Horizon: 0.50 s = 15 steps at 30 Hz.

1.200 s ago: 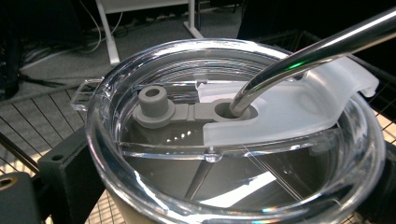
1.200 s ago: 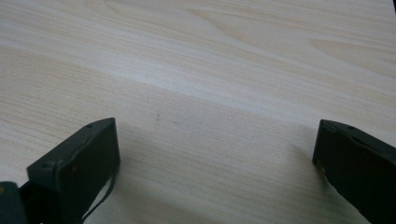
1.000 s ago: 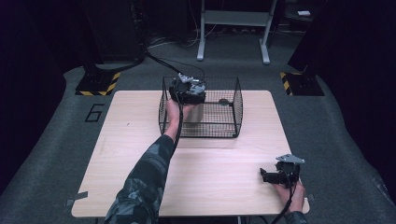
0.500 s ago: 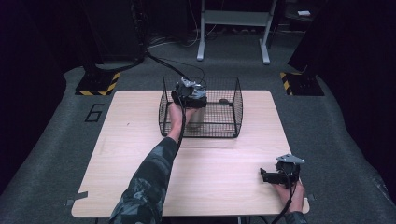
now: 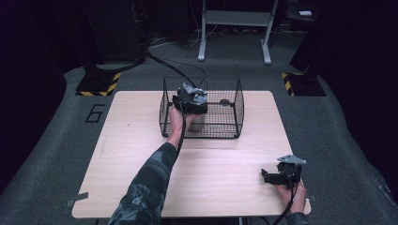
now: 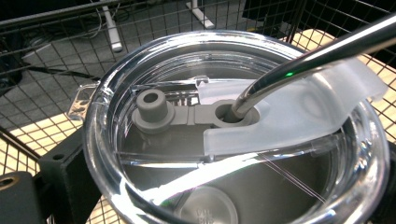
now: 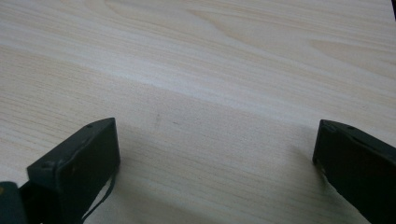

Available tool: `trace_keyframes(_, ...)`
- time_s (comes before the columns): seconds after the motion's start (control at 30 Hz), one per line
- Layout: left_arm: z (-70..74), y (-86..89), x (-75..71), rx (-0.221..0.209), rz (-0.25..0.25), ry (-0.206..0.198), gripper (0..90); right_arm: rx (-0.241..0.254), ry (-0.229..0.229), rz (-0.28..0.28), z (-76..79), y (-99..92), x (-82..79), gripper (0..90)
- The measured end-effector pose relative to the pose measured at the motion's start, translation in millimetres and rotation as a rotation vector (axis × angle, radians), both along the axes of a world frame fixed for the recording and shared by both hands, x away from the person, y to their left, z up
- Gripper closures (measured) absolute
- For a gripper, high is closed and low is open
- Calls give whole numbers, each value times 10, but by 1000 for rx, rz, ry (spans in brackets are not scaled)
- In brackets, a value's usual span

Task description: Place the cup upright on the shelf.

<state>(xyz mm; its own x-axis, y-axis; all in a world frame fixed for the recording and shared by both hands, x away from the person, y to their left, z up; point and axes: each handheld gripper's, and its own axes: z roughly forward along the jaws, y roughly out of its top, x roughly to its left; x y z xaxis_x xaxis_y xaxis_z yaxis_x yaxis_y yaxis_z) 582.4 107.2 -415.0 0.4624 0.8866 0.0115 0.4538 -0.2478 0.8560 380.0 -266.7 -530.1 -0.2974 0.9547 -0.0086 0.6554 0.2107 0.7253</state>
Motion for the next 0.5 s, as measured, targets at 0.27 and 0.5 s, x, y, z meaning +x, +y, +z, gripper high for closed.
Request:
trace_keyframes(0.27, 18, 19, -42, 28, -19, 17, 1, -2, 3, 3, 0, -6, 1, 2)
trace_keyframes(0.5, 72, 60, -124, 24, -44, 23, 0, 0, 4, 3, 0, -7, 2, 2)
